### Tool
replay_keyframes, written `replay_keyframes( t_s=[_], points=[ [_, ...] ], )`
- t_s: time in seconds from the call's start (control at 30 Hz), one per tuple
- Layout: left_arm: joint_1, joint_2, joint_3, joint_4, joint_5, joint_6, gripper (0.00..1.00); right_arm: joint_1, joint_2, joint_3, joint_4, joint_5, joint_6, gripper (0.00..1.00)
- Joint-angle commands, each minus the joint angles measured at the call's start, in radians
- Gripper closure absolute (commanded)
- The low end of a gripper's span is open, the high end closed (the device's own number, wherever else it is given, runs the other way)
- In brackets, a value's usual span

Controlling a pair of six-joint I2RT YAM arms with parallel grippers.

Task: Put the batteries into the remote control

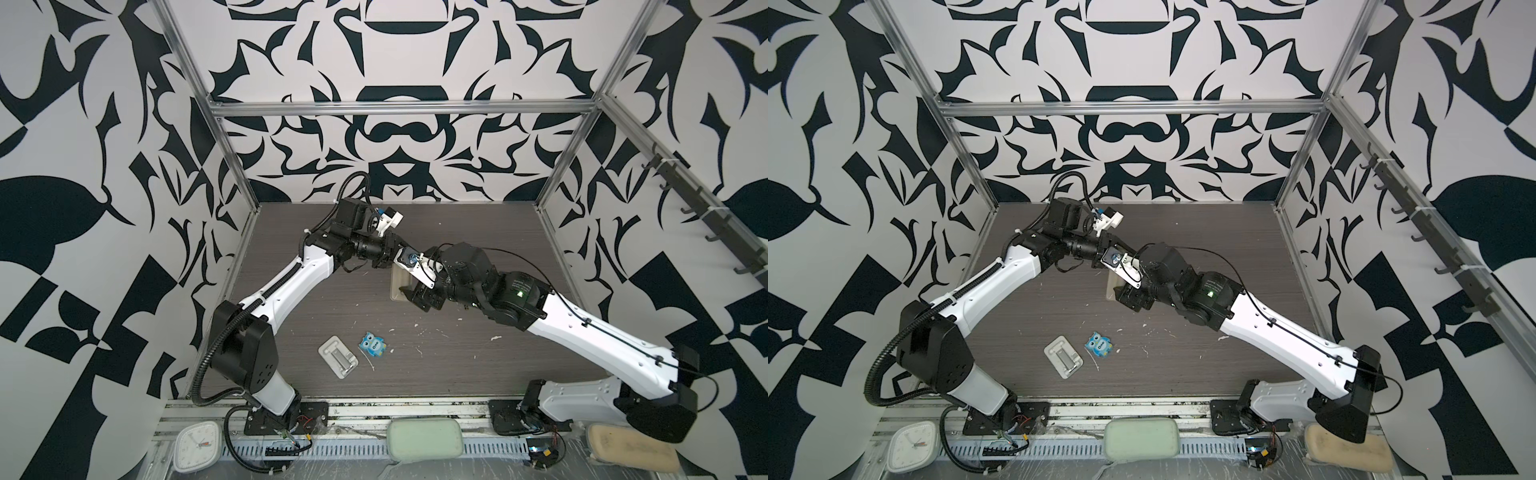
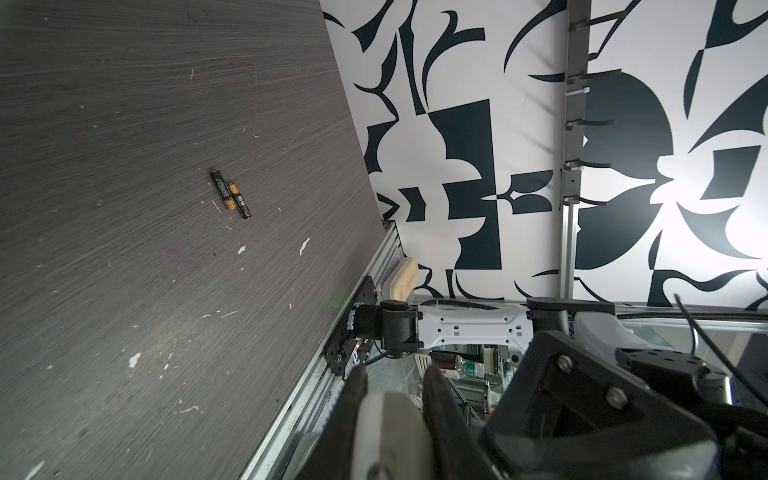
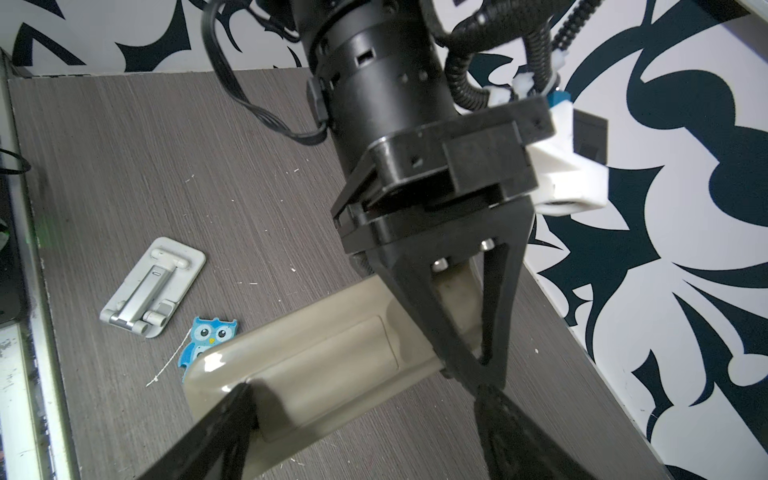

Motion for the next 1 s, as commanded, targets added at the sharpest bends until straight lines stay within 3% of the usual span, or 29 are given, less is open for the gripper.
replay_keyframes(
  t_s=[0.0,0.53,0.97],
  points=[
    [-0.005,0.003,0.025,0.003,0.050,-0.025,1.00,0.004,-0.009,-0.017,-0.027,-0.055,-0.023,0.13],
    [-0.005,0.025,0.065,-0.055,0.071,0.009,1.00,0.004,-0.007,-0.003,-0.062,-0.129,-0.067,0.13],
    [-0.005,0.034,0.085,-0.123,0.074,0.047,1.00,0.003,-0.014,0.061,-0.093,-0.097,-0.077,0.13]
  ],
)
